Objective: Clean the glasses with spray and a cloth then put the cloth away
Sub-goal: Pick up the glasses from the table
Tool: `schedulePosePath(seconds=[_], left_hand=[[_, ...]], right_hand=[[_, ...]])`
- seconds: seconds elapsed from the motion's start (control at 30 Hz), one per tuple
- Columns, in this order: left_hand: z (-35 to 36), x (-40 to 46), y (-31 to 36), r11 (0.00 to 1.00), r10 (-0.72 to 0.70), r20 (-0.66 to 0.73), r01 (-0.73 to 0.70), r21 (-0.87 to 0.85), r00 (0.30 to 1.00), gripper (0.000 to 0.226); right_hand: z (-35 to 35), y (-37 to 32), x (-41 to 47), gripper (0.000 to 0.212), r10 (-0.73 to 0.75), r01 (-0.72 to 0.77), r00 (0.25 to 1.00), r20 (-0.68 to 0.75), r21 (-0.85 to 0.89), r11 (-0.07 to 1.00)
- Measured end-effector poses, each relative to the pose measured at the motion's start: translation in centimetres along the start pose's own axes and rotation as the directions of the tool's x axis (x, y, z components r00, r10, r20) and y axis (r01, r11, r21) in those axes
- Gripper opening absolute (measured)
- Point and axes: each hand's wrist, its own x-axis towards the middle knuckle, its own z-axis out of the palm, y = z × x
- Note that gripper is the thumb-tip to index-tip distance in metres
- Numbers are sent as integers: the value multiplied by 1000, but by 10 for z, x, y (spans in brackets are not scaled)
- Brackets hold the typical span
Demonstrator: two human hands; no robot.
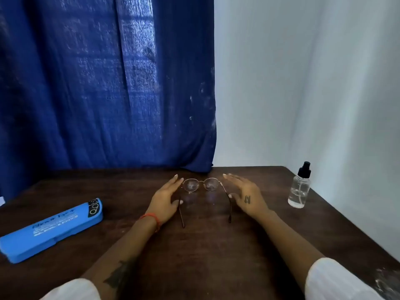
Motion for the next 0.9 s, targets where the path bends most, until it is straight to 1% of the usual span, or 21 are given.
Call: schedulePosePath(seconds=[0.03,0.1,0.17,0.27,0.33,0.37,0.43,0.5,0.6,0.7,0.8,0.9], left_hand=[[1,4,-2,1000,9,-14,-9,20,1000,61],[4,9,-4,1000,22,-52,-21,23,998,44],[7,10,-6,999,37,-111,-36,15,993,31],[10,9,-1,996,54,-257,-71,-58,965,23],[9,8,5,990,26,-333,-71,-123,943,21],[9,7,9,986,2,-345,-59,-154,939,20],[7,3,18,974,-45,-342,-34,-222,939,19],[4,-4,28,954,-68,-337,-38,-297,939,18],[0,-21,43,939,-60,-320,-55,-340,945,17],[-2,-43,55,919,-67,-275,-48,-392,959,17],[-2,-65,66,903,-78,-250,-38,-428,965,18],[0,-87,73,889,-92,-229,-23,-457,969,17]], right_hand=[[3,1,4,58,-29,29,999,-14,-6,1000],[7,-1,9,41,-66,66,997,-41,-6,998],[10,-3,13,24,-66,69,994,-86,28,997],[13,-5,13,16,-41,58,984,-175,90,994],[15,-6,12,16,-9,36,978,-209,128,991],[14,-7,12,16,19,16,975,-223,155,988],[11,-10,8,14,83,-26,965,-250,224,974],[5,-13,-1,14,152,-66,955,-256,312,948],[-10,-19,-20,16,256,-133,944,-206,473,871],[-25,-31,-46,18,306,-151,937,-165,599,786],[-36,-41,-74,16,358,-197,926,-121,653,731],[-43,-49,-100,16,374,-226,922,-96,650,725]])
